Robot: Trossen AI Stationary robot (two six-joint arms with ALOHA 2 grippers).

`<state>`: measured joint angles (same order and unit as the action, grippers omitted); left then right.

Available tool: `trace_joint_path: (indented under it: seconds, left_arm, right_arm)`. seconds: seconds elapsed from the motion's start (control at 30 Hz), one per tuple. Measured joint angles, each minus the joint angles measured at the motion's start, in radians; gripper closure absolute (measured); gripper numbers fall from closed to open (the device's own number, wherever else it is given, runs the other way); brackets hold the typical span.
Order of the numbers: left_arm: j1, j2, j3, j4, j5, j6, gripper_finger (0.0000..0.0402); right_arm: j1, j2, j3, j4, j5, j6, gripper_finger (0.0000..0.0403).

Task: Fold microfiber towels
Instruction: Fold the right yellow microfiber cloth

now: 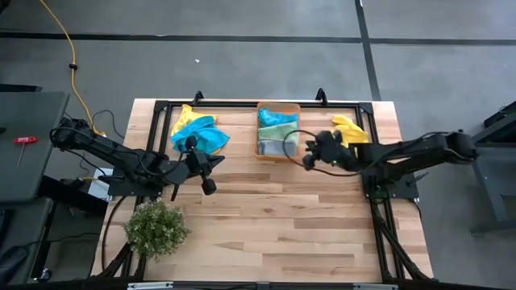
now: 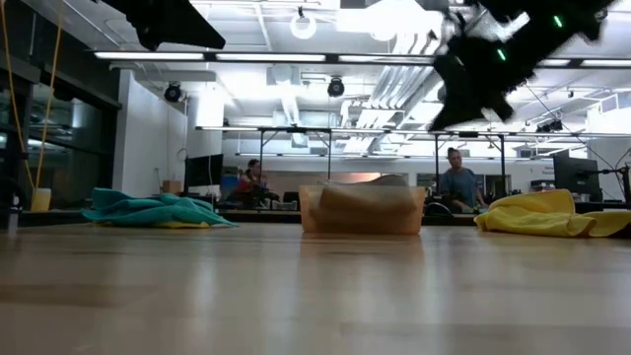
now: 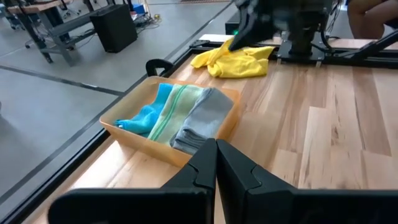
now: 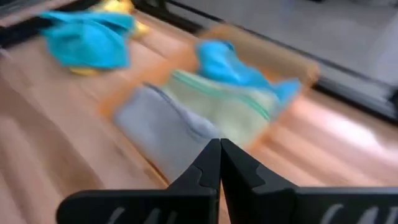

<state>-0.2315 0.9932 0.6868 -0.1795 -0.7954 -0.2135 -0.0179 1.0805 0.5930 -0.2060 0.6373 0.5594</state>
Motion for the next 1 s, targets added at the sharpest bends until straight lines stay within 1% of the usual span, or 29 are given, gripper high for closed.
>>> trace_joint_path:
  seconds: [0.07,0.13,0.17,0.23,0.33,0.43,0.5,0.63,0.73,0.87,1.0]
  left_arm:
    - [0.000,0.000,0.000,-0.001,0.000,-0.010,0.0401]
    - [0.000,0.000,0.000,0.000,0.000,-0.011,0.0401]
    - [0.001,0.000,0.000,0.000,0.000,-0.011,0.0401]
    - [0.005,0.000,0.000,0.002,0.000,-0.011,0.0401]
    - [0.018,0.000,0.000,0.004,0.000,-0.011,0.0401]
    - [0.033,0.000,0.000,0.003,0.000,-0.013,0.0401]
    - [0.036,0.000,0.000,0.003,-0.001,-0.021,0.0402]
    - [0.035,0.000,0.000,-0.003,0.000,-0.021,0.0402]
    - [0.035,0.000,0.000,-0.004,0.000,-0.020,0.0401]
    - [0.036,0.000,0.000,-0.005,0.000,-0.020,0.0402]
    - [0.036,0.000,0.000,-0.008,0.000,-0.020,0.0402]
  right_arm:
    - [-0.031,-0.042,-0.084,-0.008,0.017,0.047,0.0403]
    - [-0.088,-0.096,-0.125,-0.080,0.045,0.118,0.0403]
    - [-0.126,-0.117,-0.127,-0.125,0.053,0.142,0.0403]
    - [-0.206,-0.145,-0.108,-0.232,0.028,0.141,0.0403]
    - [-0.313,-0.136,-0.023,-0.345,-0.018,0.093,0.0402]
    - [-0.413,-0.078,0.074,-0.497,-0.022,0.020,0.0392]
    - [-0.477,-0.027,0.138,-0.619,-0.041,-0.018,0.0378]
    - [-0.578,0.100,0.223,-0.866,-0.072,-0.082,0.0330]
    - [-0.625,0.192,0.231,-0.986,-0.072,-0.135,0.0288]
    - [-0.661,0.288,0.210,-1.006,-0.041,-0.184,0.0241]
    - [-0.692,0.367,0.209,-0.969,-0.017,-0.248,0.0223]
